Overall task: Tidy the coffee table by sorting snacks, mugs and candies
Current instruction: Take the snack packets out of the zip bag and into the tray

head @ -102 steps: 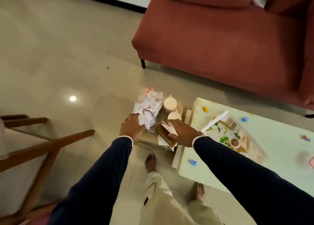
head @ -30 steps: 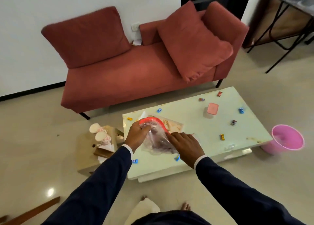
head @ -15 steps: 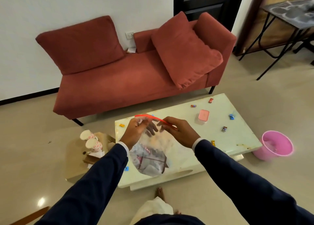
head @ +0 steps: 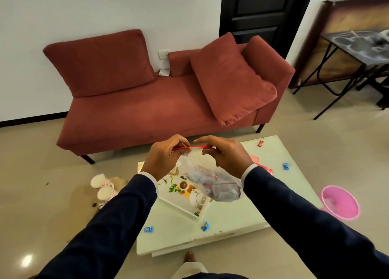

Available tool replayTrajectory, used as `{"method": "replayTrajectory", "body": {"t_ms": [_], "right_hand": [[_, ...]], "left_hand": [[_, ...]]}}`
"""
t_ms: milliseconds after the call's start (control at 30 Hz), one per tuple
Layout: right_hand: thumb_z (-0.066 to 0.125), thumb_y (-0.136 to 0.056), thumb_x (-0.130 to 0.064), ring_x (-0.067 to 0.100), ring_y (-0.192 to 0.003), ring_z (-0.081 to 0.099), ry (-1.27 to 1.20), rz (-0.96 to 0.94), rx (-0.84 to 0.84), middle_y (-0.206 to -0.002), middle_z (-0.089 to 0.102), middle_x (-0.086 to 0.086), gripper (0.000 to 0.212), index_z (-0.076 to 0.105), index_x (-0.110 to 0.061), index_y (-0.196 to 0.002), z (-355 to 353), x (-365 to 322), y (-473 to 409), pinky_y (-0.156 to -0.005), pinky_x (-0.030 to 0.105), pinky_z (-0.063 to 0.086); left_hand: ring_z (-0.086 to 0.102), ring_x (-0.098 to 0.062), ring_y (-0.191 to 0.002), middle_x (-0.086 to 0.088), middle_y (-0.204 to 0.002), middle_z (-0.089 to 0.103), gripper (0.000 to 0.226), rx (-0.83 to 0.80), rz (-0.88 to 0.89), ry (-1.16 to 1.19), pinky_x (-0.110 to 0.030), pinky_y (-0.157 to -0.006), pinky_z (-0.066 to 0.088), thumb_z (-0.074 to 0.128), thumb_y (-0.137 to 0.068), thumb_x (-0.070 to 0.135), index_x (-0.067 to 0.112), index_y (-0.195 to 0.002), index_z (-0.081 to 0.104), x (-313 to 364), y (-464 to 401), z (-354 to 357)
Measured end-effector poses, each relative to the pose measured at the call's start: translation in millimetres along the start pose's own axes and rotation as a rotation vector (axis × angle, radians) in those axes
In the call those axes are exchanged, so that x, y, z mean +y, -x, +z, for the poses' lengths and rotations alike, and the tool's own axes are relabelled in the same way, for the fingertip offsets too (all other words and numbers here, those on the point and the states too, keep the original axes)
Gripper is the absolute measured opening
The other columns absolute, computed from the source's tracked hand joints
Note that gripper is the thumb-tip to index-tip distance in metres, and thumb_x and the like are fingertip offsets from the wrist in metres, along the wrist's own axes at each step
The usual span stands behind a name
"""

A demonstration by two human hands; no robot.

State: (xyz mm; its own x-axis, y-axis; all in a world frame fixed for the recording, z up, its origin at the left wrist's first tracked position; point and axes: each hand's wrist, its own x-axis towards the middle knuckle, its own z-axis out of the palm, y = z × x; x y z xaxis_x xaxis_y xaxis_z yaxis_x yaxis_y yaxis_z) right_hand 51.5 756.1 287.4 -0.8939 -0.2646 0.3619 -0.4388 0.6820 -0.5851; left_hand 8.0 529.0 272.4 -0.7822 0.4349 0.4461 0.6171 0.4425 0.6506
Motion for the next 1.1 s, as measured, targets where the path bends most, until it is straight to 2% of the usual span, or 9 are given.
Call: {"method": "replayTrajectory", "body": {"t_ms": [200, 300, 367, 500, 600, 733, 833, 933, 1100], "right_hand": [[0.067, -0.094, -0.010, -0.010, -0.064, 0.047, 0.082, -0.144, -0.009, -0.097, 0.074, -0.001, 0.026, 0.071, -0.016, -0.119, -15.1, 8.7, -14.3, -0.056, 0.032, 0.058], [0.066, -0.096, -0.011, -0.022, -0.063, 0.051, 0.065, -0.095, -0.066, -0.098, 0.074, -0.003, 0.022, 0.069, -0.013, -0.118, -20.2, 19.3, -19.6, -0.059, 0.030, 0.057], [0.065, -0.097, -0.014, -0.018, -0.061, 0.056, 0.055, -0.037, -0.130, -0.097, 0.074, -0.007, 0.019, 0.066, -0.017, -0.116, -25.3, 28.4, -24.0, -0.062, 0.032, 0.057], [0.064, -0.098, -0.016, 0.014, -0.055, 0.061, 0.071, -0.042, -0.215, -0.090, 0.070, -0.002, 0.012, 0.067, -0.015, -0.109, -40.4, 51.8, -32.0, -0.061, 0.040, 0.056], [0.068, -0.095, -0.015, 0.019, -0.058, 0.060, 0.071, -0.102, -0.239, -0.089, 0.069, 0.002, 0.011, 0.070, -0.010, -0.104, -61.9, 77.4, -39.9, -0.060, 0.043, 0.055], [0.073, -0.090, -0.027, 0.022, -0.079, 0.065, 0.096, -0.071, -0.318, -0.092, 0.072, 0.000, 0.015, 0.069, -0.014, -0.095, -108.1, 135.1, -42.4, -0.072, 0.043, 0.056], [0.076, -0.087, -0.036, 0.027, -0.077, 0.062, 0.169, 0.045, -0.369, -0.084, 0.069, 0.004, 0.028, 0.068, -0.009, -0.089, -136.8, 194.0, -39.1, -0.073, 0.042, 0.053], [0.075, -0.089, -0.025, 0.023, -0.077, 0.065, 0.137, 0.137, -0.428, -0.081, 0.068, -0.005, 0.011, 0.071, -0.014, -0.091, -149.5, 240.1, -32.2, -0.076, 0.043, 0.055], [0.076, -0.088, -0.030, 0.027, -0.095, 0.058, 0.156, -0.028, -0.438, -0.099, 0.063, 0.005, 0.022, 0.070, -0.009, -0.091, -145.1, 252.6, -37.4, -0.084, 0.038, 0.049]], "left_hand": [[0.073, 0.001, -0.072, 0.012, -0.081, 0.071, 0.023, -0.058, 0.048, 0.045, -0.005, -0.058, 0.047, 0.062, -0.095, -0.002, 0.018, -0.096, 0.052, -8.6, -23.5, 5.6], [0.073, -0.004, -0.068, 0.001, -0.072, 0.070, 0.031, -0.094, 0.038, 0.014, -0.023, -0.052, 0.054, 0.058, -0.091, -0.013, 0.018, -0.094, 0.051, -9.4, -37.5, 6.9], [0.072, -0.007, -0.064, -0.008, -0.069, 0.068, 0.025, -0.113, 0.098, -0.039, -0.037, -0.052, 0.055, 0.057, -0.091, -0.011, 0.013, -0.093, 0.054, -4.2, -45.3, 9.7], [0.072, -0.015, -0.063, -0.004, -0.079, 0.071, 0.014, -0.177, 0.229, -0.136, -0.039, -0.054, 0.058, 0.061, -0.090, -0.006, 0.003, -0.097, 0.069, 9.3, -63.4, 18.5], [0.071, -0.015, -0.070, -0.001, -0.087, 0.074, 0.024, -0.150, 0.253, -0.188, -0.031, -0.066, 0.059, 0.064, -0.087, -0.007, 0.007, -0.104, 0.073, 22.2, -82.4, 29.1], [0.070, -0.003, -0.082, 0.010, -0.091, 0.074, 0.035, 0.056, 0.058, -0.177, -0.023, -0.074, 0.056, 0.061, -0.081, -0.010, 0.017, -0.099, 0.075, 24.3, -107.6, 36.8], [0.073, -0.015, -0.079, 0.006, -0.092, 0.076, 0.032, 0.139, -0.086, -0.241, -0.038, -0.072, 0.058, 0.062, -0.086, -0.012, 0.015, -0.097, 0.076, 17.2, -113.0, 39.6], [0.072, -0.016, -0.075, 0.004, -0.090, 0.077, 0.037, 0.148, -0.170, -0.280, -0.041, -0.068, 0.057, 0.061, -0.084, -0.018, 0.013, -0.093, 0.078, 22.6, -115.8, 55.9], [0.074, -0.011, -0.082, 0.000, -0.088, 0.077, 0.030, 0.187, -0.233, -0.292, -0.042, -0.073, 0.060, 0.058, -0.087, -0.015, 0.009, -0.092, 0.076, 39.0, -118.4, 75.6]]}}
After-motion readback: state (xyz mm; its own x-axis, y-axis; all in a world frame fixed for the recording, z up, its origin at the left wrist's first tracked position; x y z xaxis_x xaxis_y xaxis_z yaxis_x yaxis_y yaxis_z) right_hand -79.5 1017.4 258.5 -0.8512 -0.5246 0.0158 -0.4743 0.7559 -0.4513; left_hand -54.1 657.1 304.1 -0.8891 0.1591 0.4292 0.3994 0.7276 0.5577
